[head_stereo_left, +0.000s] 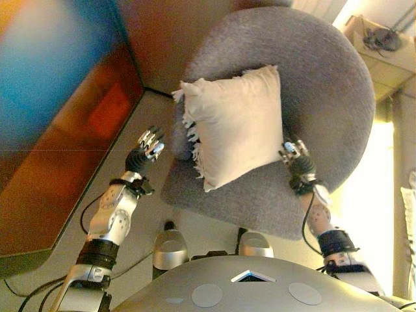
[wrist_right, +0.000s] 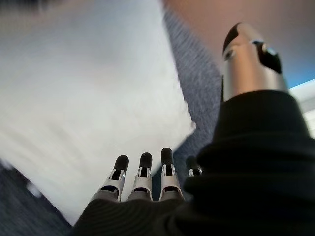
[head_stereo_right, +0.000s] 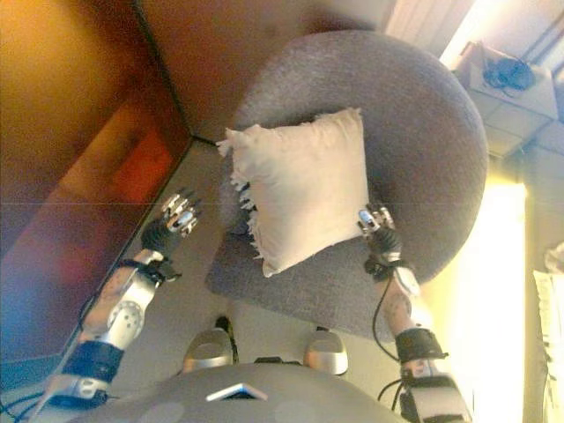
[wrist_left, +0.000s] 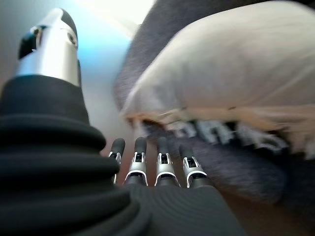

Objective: Pick up the cushion and take it to the sofa

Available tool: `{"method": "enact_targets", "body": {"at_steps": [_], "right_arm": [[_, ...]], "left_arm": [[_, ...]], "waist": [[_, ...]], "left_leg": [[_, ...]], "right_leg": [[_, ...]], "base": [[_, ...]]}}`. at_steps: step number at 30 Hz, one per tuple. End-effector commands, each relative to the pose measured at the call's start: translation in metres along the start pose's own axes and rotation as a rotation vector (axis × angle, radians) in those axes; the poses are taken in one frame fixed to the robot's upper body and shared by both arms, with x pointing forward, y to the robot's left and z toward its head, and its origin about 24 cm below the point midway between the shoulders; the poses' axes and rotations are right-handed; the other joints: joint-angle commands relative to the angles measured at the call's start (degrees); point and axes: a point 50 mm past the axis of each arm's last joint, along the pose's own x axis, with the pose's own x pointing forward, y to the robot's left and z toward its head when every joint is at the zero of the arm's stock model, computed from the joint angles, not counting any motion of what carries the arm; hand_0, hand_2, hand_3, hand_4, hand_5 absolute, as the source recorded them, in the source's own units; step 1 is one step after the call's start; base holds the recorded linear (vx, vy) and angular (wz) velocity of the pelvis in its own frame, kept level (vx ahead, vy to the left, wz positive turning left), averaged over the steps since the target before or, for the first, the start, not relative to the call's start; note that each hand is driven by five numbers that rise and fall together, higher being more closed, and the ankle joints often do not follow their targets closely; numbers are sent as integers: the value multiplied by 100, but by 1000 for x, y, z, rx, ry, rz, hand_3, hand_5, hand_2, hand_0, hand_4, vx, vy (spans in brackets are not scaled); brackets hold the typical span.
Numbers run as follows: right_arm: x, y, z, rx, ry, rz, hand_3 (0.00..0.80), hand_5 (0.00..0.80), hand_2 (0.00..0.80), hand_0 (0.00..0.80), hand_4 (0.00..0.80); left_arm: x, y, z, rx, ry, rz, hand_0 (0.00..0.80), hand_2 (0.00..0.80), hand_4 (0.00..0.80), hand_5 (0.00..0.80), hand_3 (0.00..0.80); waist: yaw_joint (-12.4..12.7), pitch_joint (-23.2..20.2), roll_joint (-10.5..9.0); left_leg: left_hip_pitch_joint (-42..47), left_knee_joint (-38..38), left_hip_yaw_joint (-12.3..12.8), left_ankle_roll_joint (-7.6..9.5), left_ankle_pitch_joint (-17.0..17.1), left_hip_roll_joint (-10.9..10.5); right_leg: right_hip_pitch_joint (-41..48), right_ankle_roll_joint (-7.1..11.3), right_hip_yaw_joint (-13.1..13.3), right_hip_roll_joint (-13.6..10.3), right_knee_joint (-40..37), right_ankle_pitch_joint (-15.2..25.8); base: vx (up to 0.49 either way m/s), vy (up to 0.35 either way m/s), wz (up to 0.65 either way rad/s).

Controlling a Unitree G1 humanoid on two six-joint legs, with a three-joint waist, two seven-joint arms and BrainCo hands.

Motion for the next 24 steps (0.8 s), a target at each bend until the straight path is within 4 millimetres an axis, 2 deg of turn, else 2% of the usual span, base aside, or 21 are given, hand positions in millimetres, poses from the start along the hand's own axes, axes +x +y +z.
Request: {"method": "enact_targets", "body": {"at_steps": [1, 3, 6, 10, 15, 24], "right_arm": [[3, 19, 20, 148, -100, 183, 0, 0, 0, 0, 0], [0, 21, 2, 202, -63, 191, 0, 0, 0, 0, 0], [1, 22, -6, 222, -36, 160, 0, 0, 0, 0, 0], [1, 26, -15, 164, 10, 173, 0, 0, 0, 0, 0], [1, 31, -14, 159, 12, 195, 0, 0, 0, 0, 0], [1, 26, -11, 155, 0, 171, 0, 0, 0, 0, 0]], "left_arm": [[2, -9, 14, -36, -133, -81, 0, 0, 0, 0, 0], [4, -12, 9, -29, -133, -98, 0, 0, 0, 0, 0], [7, -18, 7, -36, -130, -103, 0, 0, 0, 0, 0], [9, -23, 3, -45, -115, -88, 0, 0, 0, 0, 0], [8, -23, 2, -37, -107, -73, 0, 0, 0, 0, 0], [5, -21, -1, -65, -95, -48, 0, 0, 0, 0, 0]], "waist": [[-33, -80, 260], [-50, -106, 259], [-84, -125, 270], [-96, -136, 270], [-70, -157, 284], [-53, -97, 285]], "left_leg": [[235, -117, 91, 32, -166, 93], [248, -96, 123, 48, -210, 78], [295, -38, 144, 63, -266, 86], [333, 75, 159, 81, -350, 76], [399, -11, 132, 91, -332, 37], [355, 16, 108, 92, -316, 55]], "right_leg": [[-695, 444, -181, -171, -368, 1066], [-682, 444, -176, -178, -403, 1069], [-650, 444, -116, -156, -427, 1057], [-577, 431, -101, -154, -466, 1039], [-498, 395, -144, -102, -513, 1016], [-529, 344, -199, -85, -443, 974]], "base": [[-63, 43, -28], [-20, 17, -26], [3, 2, -7], [-6, 8, -6], [2, 6, -5], [0, 0, 0]]}}
